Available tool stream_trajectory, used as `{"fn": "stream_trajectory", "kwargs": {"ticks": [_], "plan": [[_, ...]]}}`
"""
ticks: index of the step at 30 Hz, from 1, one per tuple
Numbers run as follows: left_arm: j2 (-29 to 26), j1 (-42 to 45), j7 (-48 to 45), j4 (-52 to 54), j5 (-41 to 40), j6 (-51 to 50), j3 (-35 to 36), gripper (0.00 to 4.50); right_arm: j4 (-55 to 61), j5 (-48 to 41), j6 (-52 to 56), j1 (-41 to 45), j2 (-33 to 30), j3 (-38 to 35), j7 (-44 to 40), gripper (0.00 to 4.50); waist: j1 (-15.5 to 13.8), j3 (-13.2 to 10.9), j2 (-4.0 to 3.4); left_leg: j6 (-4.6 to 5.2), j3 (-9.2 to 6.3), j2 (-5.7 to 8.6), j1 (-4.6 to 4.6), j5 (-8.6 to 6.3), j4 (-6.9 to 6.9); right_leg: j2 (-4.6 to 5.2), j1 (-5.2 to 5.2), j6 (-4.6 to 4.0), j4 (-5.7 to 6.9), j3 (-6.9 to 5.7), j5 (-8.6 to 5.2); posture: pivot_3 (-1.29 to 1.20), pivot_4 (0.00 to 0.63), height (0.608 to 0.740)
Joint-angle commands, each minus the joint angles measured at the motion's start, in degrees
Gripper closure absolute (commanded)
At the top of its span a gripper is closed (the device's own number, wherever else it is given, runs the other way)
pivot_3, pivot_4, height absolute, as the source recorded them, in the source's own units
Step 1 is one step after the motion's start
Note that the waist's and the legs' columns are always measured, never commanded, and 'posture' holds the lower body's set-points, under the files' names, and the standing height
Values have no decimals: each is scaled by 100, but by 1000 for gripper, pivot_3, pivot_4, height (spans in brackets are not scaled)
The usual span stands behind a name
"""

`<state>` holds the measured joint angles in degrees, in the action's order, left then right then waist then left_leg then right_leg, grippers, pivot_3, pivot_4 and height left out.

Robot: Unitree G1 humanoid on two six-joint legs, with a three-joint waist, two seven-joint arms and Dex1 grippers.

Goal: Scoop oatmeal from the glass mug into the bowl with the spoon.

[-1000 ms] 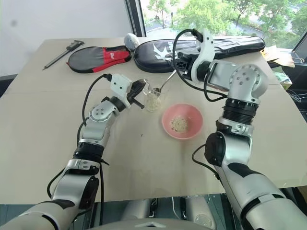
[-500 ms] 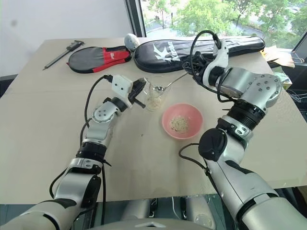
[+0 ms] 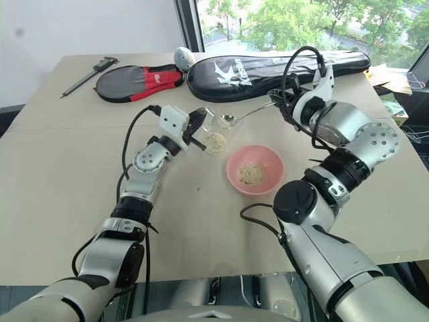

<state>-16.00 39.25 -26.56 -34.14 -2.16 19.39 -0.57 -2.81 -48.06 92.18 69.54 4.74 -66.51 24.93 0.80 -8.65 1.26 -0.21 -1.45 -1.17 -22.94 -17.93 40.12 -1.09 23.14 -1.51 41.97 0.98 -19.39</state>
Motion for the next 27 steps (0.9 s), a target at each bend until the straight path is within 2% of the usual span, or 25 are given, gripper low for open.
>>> {"fn": "stream_trajectory", "kwargs": {"ticks": [1,9,23,27], "plan": [[-105,-46,-26,-104,41,117,39,4487,127,-367,32,149,-192,-125,327,4500,1,0,0,0,0,0,0,0,0,0,0,0,0,1,0,0,150,740],[-141,-7,20,-314,48,232,76,4487,-9,-1390,32,-37,-427,36,828,4500,4,0,0,12,1,0,0,-5,-1,0,0,0,0,1,0,0,150,740],[-168,33,63,-563,69,335,84,4487,-601,-2573,16,-194,-961,61,1533,4500,22,0,-1,17,13,-1,4,-5,-9,-1,0,1,-1,10,0,0,150,740],[-227,122,89,-738,122,366,83,4487,-853,-3332,-94,-409,-1195,232,1802,4500,19,0,-1,19,13,-1,3,-4,-9,0,0,1,-3,9,0,0,150,740]]}}
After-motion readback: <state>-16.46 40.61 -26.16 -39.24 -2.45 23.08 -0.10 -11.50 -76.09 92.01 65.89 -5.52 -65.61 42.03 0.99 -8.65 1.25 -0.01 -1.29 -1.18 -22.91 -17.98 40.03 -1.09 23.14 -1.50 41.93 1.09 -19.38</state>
